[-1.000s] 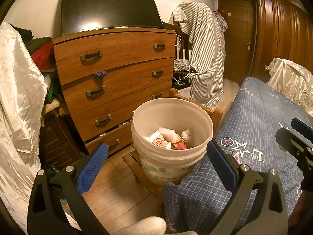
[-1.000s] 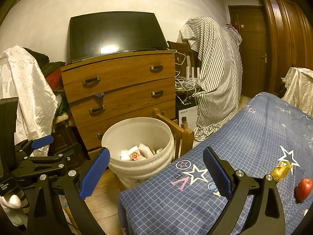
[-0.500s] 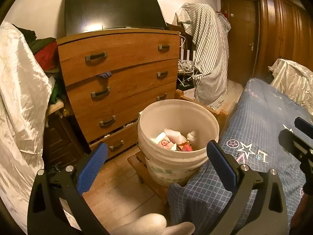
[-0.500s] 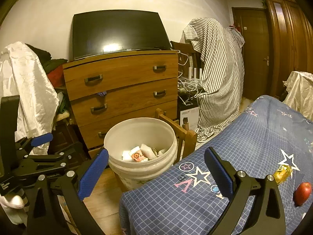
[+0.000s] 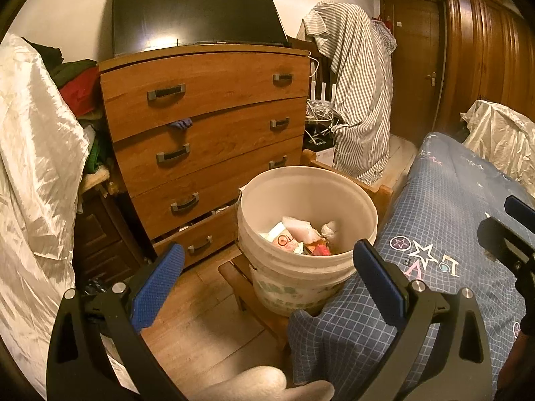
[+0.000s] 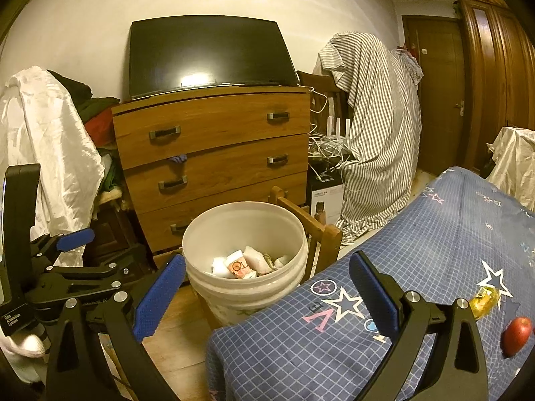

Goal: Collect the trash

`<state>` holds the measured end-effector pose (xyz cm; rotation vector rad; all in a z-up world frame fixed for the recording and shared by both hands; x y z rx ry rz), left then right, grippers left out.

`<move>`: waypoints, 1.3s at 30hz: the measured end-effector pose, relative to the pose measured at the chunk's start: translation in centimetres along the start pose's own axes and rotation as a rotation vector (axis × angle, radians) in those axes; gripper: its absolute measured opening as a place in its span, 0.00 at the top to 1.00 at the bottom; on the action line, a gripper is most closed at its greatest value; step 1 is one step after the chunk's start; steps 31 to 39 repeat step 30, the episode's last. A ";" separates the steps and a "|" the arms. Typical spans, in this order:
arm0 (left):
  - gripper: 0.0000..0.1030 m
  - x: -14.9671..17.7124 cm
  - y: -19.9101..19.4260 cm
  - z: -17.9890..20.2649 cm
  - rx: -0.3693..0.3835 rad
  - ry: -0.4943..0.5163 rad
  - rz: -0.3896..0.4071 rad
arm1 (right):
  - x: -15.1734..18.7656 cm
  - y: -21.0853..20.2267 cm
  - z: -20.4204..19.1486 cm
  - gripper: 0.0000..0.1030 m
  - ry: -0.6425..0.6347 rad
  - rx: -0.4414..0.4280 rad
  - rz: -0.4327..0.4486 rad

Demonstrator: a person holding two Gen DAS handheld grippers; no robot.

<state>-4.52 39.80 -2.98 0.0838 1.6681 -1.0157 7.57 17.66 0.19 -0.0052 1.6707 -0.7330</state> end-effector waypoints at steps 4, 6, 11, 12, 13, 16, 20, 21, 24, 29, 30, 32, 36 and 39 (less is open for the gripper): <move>0.05 0.1 0.0 -0.1 0.001 -0.002 -0.002 | -0.1 0.3 -0.1 0.05 0.012 -0.008 -0.016; 0.05 0.0 0.1 -0.1 -0.001 -0.002 -0.001 | 0.0 0.6 -0.1 0.05 0.023 0.006 -0.036; 0.05 0.4 0.4 -0.2 0.000 -0.006 -0.010 | 0.2 0.6 -1.2 0.05 -0.007 0.042 -0.055; 0.05 0.4 0.4 -0.3 0.003 -0.010 -0.014 | 0.2 0.4 -1.4 0.05 -0.010 0.042 -0.052; 0.05 0.5 0.4 -0.3 0.006 -0.013 -0.017 | 0.1 0.3 -1.6 0.05 -0.012 0.034 -0.048; 0.05 0.4 0.4 -0.5 0.009 -0.024 -0.017 | 0.1 0.1 -2.1 0.05 0.002 -0.007 -0.054; 0.05 0.5 0.4 -0.7 0.008 -0.028 -0.013 | -0.1 0.0 -2.3 0.05 0.003 -0.020 -0.043; 0.05 0.4 0.3 -0.7 0.008 -0.028 -0.013 | -0.2 0.1 -2.2 0.05 0.008 -0.022 -0.042; 0.05 0.5 0.5 -0.6 0.004 -0.011 -0.019 | 0.1 1.0 -2.4 0.05 -0.003 -0.037 -0.074; 0.05 0.6 0.5 -0.5 0.005 -0.004 -0.022 | 0.3 1.3 -2.7 0.05 -0.014 -0.025 -0.073; 0.05 0.6 0.5 -0.5 0.004 -0.004 -0.023 | 0.3 1.4 -2.7 0.05 -0.013 -0.024 -0.076; 0.05 0.6 0.5 -0.5 0.004 -0.004 -0.023 | 0.3 1.4 -2.7 0.05 -0.013 -0.024 -0.076; 0.05 0.6 0.5 -0.5 0.004 -0.004 -0.023 | 0.3 1.4 -2.7 0.05 -0.013 -0.024 -0.076; 0.05 0.6 0.5 -0.5 0.004 -0.004 -0.023 | 0.3 1.4 -2.7 0.05 -0.013 -0.024 -0.076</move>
Point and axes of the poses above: each gripper's, at about its wrist camera, not at the fingertips, and y roughly the way its jaws point, z to its right, x to its underside, the point moved 5 cm from there along y, roughly the way its jaws point, and after that the axes turned 1 degree about -x, right-handed, at the moved point
